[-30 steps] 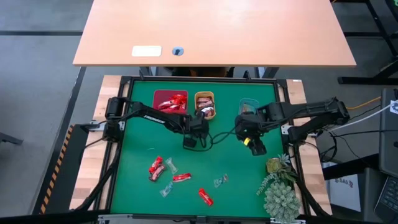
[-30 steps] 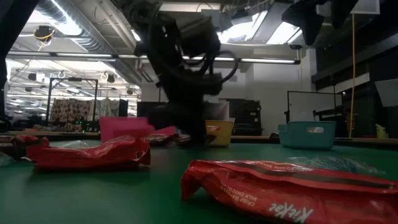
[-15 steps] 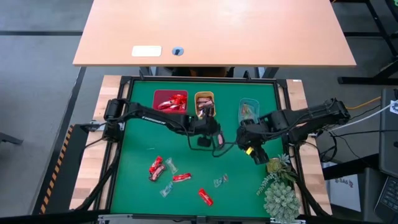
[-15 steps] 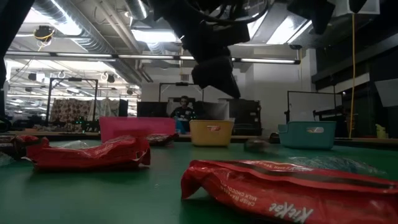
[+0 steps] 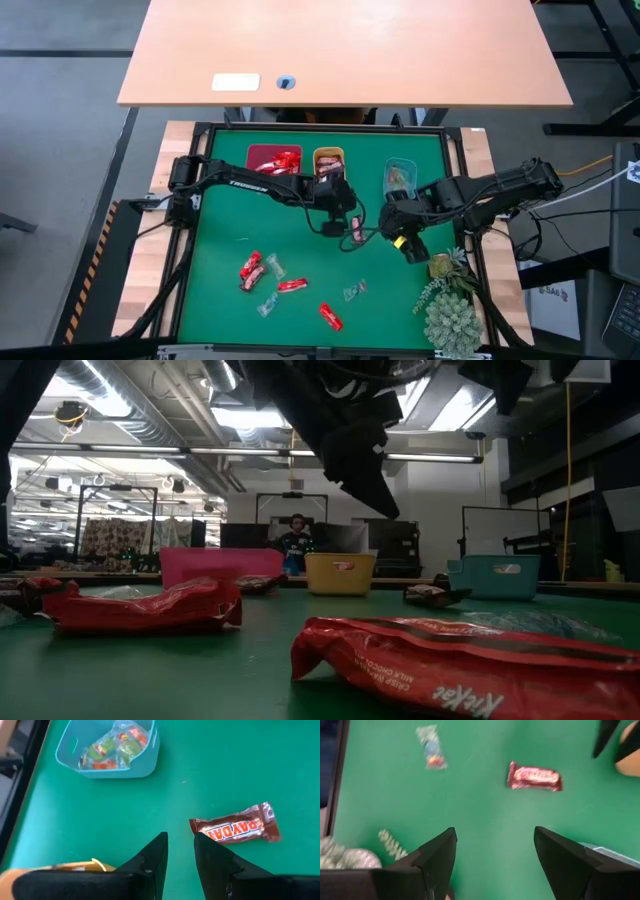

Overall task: Sort candy
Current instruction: Put the brown chocolate bar into the yellow bin

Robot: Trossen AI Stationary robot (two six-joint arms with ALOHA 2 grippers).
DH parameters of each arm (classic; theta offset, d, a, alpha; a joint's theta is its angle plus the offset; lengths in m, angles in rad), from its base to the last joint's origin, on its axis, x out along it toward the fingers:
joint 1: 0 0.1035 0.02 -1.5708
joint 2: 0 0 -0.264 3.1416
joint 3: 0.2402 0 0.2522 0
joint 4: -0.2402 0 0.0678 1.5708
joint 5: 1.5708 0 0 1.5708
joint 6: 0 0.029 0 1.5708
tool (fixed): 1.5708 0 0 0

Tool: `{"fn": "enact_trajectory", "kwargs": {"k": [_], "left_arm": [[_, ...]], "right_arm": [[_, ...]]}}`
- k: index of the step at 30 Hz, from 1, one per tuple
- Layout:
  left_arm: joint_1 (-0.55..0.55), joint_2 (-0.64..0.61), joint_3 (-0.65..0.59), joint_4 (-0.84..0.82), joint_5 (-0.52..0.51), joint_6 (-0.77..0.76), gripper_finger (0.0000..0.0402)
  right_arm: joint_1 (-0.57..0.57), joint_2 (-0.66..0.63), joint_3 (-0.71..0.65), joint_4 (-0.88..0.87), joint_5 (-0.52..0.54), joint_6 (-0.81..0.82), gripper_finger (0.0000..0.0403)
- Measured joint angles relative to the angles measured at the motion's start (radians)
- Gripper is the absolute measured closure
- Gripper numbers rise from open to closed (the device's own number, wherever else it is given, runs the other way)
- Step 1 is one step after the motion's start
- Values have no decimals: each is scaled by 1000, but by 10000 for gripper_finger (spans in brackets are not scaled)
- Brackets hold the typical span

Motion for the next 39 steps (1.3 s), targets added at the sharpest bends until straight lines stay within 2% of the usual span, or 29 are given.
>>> {"fn": "enact_trajectory", "kwargs": {"k": [6,11,14,18,23,27,29,39], "left_arm": [[-2,-15,0,-16,1,-71,310],[1,-100,0,-119,-10,-72,310],[1,-164,0,-213,-11,-72,310],[-5,-244,-12,-318,-15,-111,310],[-26,-310,-65,-327,-26,-152,310],[-40,-315,-79,-329,-43,-149,310],[-43,-315,-83,-330,-44,-148,310],[-45,-314,-94,-315,-44,-145,310]], "right_arm": [[0,0,0,51,92,103,136],[0,-1,-14,63,127,173,136],[0,-1,-79,114,126,212,136],[-3,0,-208,268,134,302,136],[-43,1,-361,555,199,545,136],[-72,1,-458,685,267,786,136],[-79,1,-498,732,284,851,136],[-79,59,-571,848,367,897,136]]}}
